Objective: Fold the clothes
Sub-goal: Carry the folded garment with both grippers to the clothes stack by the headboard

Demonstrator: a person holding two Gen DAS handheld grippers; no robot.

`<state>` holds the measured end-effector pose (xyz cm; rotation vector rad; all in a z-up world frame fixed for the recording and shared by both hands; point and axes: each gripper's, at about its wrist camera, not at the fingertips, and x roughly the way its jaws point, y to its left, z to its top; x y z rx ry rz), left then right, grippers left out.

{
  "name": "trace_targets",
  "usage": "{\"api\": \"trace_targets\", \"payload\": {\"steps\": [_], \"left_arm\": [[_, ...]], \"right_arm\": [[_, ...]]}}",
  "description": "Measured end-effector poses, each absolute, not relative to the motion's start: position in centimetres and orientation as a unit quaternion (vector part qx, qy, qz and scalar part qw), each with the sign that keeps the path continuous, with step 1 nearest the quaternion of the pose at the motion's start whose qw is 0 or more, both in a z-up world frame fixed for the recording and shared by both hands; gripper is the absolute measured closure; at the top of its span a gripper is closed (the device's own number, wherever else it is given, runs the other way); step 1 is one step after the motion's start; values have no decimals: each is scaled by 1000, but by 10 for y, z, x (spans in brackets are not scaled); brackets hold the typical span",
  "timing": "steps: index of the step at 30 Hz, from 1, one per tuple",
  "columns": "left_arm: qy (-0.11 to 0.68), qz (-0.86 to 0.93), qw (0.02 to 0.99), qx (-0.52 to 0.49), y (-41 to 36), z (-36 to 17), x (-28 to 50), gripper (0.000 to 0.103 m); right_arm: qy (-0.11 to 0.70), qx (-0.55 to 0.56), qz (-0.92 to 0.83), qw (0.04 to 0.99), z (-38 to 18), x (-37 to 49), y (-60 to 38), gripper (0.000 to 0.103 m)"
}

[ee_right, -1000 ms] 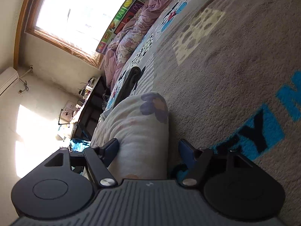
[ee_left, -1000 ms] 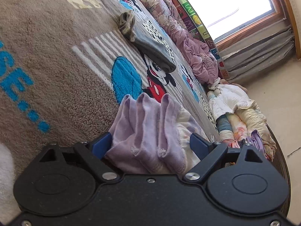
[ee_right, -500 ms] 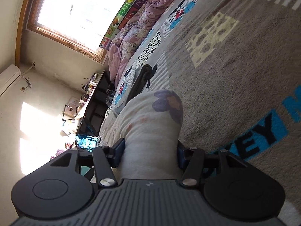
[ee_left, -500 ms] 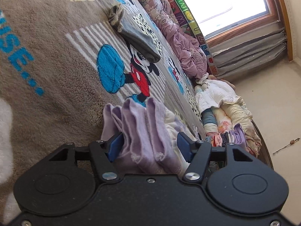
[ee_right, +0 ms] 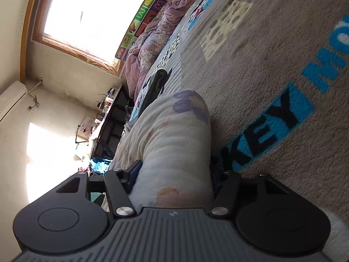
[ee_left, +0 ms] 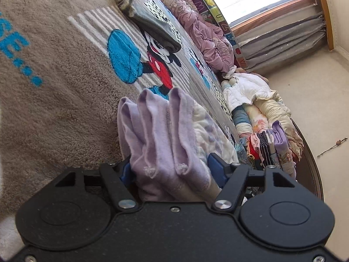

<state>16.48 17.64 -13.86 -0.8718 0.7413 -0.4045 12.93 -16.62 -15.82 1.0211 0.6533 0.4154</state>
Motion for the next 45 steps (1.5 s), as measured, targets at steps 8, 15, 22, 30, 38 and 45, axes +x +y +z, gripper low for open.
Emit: {"api": "trace_targets", "payload": {"steps": [8, 15, 22, 30, 38, 45], "left_arm": [[321, -280, 799, -425, 99, -86, 161, 38], [309, -389, 761, -417, -23, -28, 172, 38], [350, -497, 700, -374, -201, 20, 209, 40], [407, -525, 657, -357, -331, 5, 243, 41], [342, -481, 779, -211, -353, -12, 239, 35], [187, -541, 815, -87, -358, 37, 196, 35]], "right_arm": [[228, 473, 219, 822, -93, 89, -213, 47], [108, 486, 165, 851, -34, 17, -334, 47], [-8, 512, 60, 857, -7, -52, -467, 47], [-50, 550, -53, 832, -34, -75, -566, 47], [25, 514, -126, 848, -68, -34, -600, 42], [20, 380, -172, 909, -47, -53, -585, 39]]}}
